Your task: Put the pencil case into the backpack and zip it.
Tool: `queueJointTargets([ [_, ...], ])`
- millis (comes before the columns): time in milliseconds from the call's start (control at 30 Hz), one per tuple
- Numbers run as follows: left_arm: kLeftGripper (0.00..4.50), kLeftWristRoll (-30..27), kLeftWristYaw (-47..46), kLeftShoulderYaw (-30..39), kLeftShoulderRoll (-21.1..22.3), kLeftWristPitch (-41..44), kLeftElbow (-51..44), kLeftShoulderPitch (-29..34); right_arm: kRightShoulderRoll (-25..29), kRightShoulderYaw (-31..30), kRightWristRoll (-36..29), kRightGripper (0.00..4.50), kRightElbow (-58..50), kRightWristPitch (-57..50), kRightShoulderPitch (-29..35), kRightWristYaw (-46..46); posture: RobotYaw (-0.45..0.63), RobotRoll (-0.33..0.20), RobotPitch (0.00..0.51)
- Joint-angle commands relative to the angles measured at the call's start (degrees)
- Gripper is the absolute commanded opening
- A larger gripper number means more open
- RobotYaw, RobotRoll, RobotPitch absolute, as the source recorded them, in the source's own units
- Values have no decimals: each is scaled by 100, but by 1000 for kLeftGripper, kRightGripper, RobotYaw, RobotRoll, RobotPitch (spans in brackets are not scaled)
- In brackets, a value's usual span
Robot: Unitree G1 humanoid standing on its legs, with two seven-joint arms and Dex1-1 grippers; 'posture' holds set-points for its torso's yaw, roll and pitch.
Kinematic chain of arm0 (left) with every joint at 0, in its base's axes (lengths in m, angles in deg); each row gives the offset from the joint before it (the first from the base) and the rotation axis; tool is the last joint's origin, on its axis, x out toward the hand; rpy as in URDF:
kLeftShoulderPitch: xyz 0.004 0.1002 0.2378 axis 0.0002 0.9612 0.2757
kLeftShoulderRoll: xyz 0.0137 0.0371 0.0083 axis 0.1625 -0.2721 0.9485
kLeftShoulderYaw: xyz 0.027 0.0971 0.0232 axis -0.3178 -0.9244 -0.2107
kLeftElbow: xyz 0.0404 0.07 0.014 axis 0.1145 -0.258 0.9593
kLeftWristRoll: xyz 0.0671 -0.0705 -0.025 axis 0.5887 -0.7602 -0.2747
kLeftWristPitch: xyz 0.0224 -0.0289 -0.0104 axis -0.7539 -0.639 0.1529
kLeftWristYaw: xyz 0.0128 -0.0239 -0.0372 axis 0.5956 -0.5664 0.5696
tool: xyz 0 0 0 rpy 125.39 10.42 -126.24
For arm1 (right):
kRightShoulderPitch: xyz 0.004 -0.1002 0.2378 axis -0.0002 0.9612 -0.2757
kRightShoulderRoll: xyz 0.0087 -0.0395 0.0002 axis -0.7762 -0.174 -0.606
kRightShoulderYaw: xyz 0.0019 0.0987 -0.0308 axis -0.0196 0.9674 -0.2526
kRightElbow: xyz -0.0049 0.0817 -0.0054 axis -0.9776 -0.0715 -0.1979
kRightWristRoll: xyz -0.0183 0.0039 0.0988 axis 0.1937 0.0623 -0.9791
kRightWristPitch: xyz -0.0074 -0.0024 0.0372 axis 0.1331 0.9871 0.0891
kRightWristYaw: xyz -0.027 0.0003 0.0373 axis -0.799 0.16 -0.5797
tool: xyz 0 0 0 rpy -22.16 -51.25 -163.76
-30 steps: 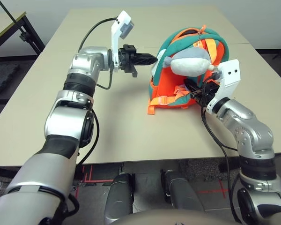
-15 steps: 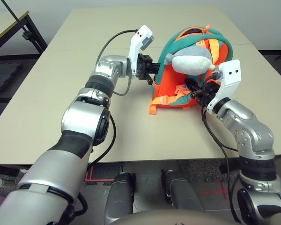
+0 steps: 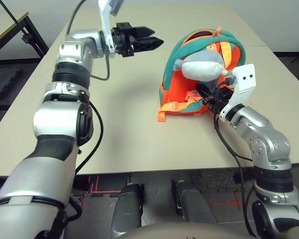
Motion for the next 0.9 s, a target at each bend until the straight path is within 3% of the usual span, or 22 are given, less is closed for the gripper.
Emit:
queueJointTargets([
  [33,4500,-81,345,-268,-33,-71,-764,158,-20,-106,27,571,200,-54,61,-47,-186,0,122],
  [233,4500,-233,566,-598,-248,2,-1746,389,-5,-94,42,571,191,-40,95,-53,-192,0,119],
  [400,4500,-447,679,-742,-465,180,-2024,338,10,-89,48,571,170,-43,129,-52,-203,0,116],
  [900,4500,184,672,-1663,-1000,-734,-1270,347,-15,-91,44,571,150,-18,149,-16,-212,0,111],
])
